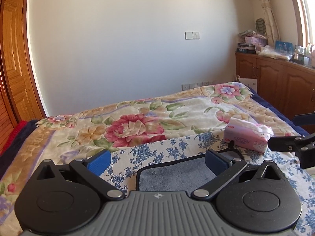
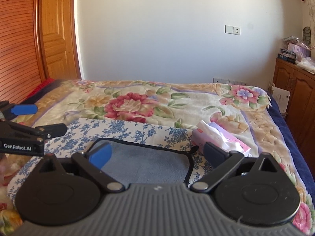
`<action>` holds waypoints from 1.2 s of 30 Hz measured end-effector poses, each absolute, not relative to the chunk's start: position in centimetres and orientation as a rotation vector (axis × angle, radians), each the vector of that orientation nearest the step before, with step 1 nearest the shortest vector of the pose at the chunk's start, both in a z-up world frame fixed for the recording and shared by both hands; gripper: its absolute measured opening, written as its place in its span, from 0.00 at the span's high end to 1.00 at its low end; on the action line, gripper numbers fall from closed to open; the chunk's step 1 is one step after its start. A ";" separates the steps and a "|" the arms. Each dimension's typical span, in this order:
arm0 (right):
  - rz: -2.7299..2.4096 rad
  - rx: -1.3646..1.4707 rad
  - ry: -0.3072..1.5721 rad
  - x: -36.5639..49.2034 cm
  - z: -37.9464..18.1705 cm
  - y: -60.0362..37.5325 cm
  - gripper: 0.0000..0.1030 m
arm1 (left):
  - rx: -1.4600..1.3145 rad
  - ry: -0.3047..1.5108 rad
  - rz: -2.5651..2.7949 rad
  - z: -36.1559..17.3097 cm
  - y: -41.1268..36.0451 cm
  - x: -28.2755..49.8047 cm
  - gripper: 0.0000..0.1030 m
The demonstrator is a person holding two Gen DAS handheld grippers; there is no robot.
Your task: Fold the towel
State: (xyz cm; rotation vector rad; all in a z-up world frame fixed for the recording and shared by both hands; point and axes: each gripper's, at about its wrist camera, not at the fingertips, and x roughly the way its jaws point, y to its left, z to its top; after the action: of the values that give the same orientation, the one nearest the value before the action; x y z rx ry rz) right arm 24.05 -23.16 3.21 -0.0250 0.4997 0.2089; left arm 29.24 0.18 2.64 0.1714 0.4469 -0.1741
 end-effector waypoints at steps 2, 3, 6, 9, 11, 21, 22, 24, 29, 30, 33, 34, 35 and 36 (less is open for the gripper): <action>0.211 -0.025 0.493 23.4 3.6 -23.2 0.03 | 0.170 0.444 -0.180 3.2 0.0 28.5 0.00; 0.211 -0.024 0.491 23.1 3.8 -23.2 0.02 | 0.168 0.441 -0.181 3.5 0.0 28.1 0.00; 0.211 -0.021 0.479 22.0 4.3 -23.1 0.00 | 0.163 0.433 -0.180 4.3 0.0 26.9 0.00; 0.208 -0.019 0.474 20.8 4.7 -23.0 0.00 | 0.162 0.433 -0.180 4.8 0.0 25.8 0.00; 0.205 -0.018 0.472 20.1 4.8 -23.0 0.00 | 0.171 0.433 -0.180 5.1 0.0 25.0 0.00; 0.197 0.004 0.457 16.1 5.0 -23.2 0.00 | 0.173 0.442 -0.198 5.2 0.2 20.8 0.00; 0.197 0.007 0.456 15.7 5.0 -23.2 0.00 | 0.177 0.442 -0.200 5.1 0.2 20.4 0.00; 0.196 0.005 0.452 15.1 5.0 -23.1 0.00 | 0.182 0.438 -0.204 5.1 0.0 19.5 0.00; 0.193 0.007 0.439 13.5 5.4 -23.2 0.00 | 0.188 0.442 -0.213 5.1 -0.1 17.6 0.00; 0.192 0.009 0.437 13.2 5.5 -23.2 0.00 | 0.187 0.440 -0.212 5.2 -0.1 17.2 0.00; 0.187 0.010 0.429 12.3 5.8 -23.3 0.00 | 0.183 0.440 -0.208 5.4 -0.1 16.1 0.00; 0.184 0.008 0.426 12.1 5.9 -23.3 0.00 | 0.180 0.439 -0.206 5.5 0.0 15.8 0.00; 0.183 0.005 0.422 11.7 6.0 -23.3 0.00 | 0.178 0.438 -0.204 5.6 0.0 15.4 0.00; 0.182 0.004 0.417 11.4 6.1 -23.3 0.00 | 0.176 0.437 -0.202 5.7 0.1 15.1 0.00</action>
State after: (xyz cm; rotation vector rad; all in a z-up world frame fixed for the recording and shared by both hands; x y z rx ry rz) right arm 11.38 -23.35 6.11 0.0040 0.4173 0.1820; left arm 15.06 0.09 5.71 0.1761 0.4374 -0.2018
